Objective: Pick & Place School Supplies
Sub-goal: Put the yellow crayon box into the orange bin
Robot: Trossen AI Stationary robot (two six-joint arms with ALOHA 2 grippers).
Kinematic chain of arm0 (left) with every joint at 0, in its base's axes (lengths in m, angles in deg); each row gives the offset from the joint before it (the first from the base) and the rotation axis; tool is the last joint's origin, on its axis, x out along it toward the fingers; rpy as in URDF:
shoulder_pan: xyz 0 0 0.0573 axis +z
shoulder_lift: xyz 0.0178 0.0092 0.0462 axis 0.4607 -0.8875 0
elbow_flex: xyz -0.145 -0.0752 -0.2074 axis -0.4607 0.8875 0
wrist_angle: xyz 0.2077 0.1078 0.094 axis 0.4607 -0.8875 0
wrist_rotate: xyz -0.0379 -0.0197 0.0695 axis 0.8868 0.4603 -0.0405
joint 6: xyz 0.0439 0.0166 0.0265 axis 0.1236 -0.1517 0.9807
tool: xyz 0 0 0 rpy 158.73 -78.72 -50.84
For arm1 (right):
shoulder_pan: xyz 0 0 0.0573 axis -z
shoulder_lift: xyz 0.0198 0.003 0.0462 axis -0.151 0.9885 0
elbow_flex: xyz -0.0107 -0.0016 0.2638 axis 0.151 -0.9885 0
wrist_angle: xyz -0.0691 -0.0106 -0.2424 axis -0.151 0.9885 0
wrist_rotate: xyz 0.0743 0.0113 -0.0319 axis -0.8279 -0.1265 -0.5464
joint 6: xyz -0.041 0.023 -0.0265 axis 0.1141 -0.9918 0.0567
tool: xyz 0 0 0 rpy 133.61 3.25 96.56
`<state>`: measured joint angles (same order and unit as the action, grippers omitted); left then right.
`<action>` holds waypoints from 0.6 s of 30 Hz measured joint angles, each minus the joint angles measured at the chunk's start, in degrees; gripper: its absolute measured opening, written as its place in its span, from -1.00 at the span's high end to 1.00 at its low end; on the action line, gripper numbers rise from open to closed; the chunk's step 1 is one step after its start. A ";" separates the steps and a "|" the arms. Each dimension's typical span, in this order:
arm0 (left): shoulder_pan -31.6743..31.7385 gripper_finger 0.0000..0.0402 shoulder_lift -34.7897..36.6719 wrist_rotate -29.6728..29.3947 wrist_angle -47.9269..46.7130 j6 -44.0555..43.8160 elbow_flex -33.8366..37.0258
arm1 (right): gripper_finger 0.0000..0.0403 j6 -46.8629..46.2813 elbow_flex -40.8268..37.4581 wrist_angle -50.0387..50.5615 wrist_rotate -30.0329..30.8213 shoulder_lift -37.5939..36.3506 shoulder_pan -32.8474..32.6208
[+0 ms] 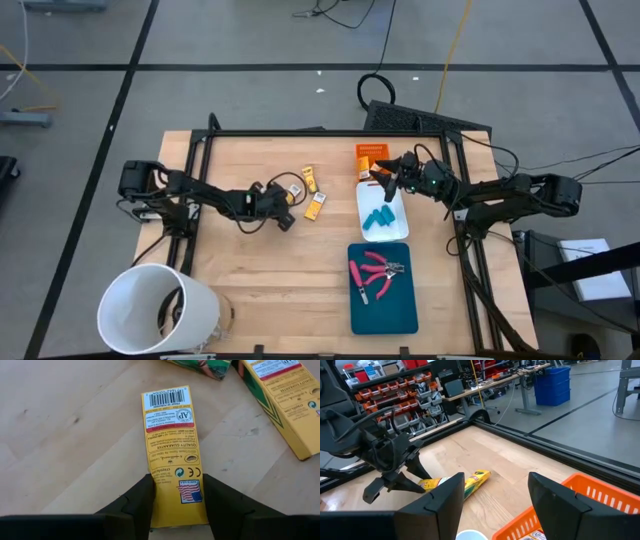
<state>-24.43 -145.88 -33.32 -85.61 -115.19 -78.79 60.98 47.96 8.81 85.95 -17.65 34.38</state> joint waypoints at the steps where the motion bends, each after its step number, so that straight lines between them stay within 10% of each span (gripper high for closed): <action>1: -0.05 0.22 0.47 -0.19 0.00 1.07 -0.04 | -0.05 0.00 0.00 0.00 0.02 0.00 0.00; 18: -3.79 0.24 18.96 -4.58 9.97 34.60 0.05 | -0.04 -3.67 1.33 0.38 -0.33 0.02 -4.41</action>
<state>-28.22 -126.92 -37.90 -75.64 -80.58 -78.74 57.30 49.29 9.20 85.62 -17.63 29.97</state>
